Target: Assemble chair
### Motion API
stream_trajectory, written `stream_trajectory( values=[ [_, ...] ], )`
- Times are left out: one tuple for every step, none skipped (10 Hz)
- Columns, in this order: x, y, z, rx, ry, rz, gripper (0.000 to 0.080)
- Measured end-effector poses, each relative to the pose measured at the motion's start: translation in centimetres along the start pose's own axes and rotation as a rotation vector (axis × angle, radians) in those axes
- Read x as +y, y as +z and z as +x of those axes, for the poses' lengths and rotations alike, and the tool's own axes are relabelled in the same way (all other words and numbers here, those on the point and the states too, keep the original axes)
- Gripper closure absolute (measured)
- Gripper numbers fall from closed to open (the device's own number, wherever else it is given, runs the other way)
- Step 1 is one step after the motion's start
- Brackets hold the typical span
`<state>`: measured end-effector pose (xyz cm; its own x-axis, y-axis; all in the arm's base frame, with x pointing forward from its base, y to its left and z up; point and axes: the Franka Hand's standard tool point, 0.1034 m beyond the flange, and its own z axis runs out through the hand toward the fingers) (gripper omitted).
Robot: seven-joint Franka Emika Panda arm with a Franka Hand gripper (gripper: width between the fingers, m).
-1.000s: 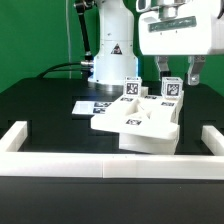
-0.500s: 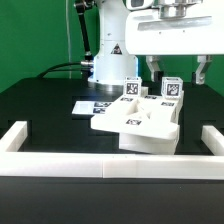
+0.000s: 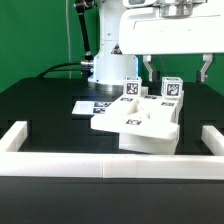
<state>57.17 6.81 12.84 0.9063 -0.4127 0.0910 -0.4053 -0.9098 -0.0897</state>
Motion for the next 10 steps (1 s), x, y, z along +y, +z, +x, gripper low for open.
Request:
stream_trajectory(
  values=[
    [0.14, 0.02, -0.02, 0.000, -0.121, -0.005, 0.0151],
    [0.22, 0.09, -0.11, -0.001, -0.184, -0.006, 0.0151],
    [0.39, 0.20, -0.12, -0.003, -0.238, -0.008, 0.0151],
    [0.51, 0.23, -0.08, -0.003, -0.324, -0.009, 0.0151],
    [0.60, 0.21, 0.00, -0.003, -0.346, -0.009, 0.0151],
    [0.60, 0.20, 0.02, -0.003, -0.343, -0.009, 0.0151],
    [0.61, 0.20, 0.02, -0.003, -0.342, -0.009, 0.0246],
    [0.61, 0.20, 0.02, -0.003, -0.342, -0.009, 0.0430],
    [0.61, 0.20, 0.03, -0.003, -0.342, -0.009, 0.0514],
    [0.61, 0.20, 0.03, -0.002, -0.335, -0.009, 0.0514]
  ],
)
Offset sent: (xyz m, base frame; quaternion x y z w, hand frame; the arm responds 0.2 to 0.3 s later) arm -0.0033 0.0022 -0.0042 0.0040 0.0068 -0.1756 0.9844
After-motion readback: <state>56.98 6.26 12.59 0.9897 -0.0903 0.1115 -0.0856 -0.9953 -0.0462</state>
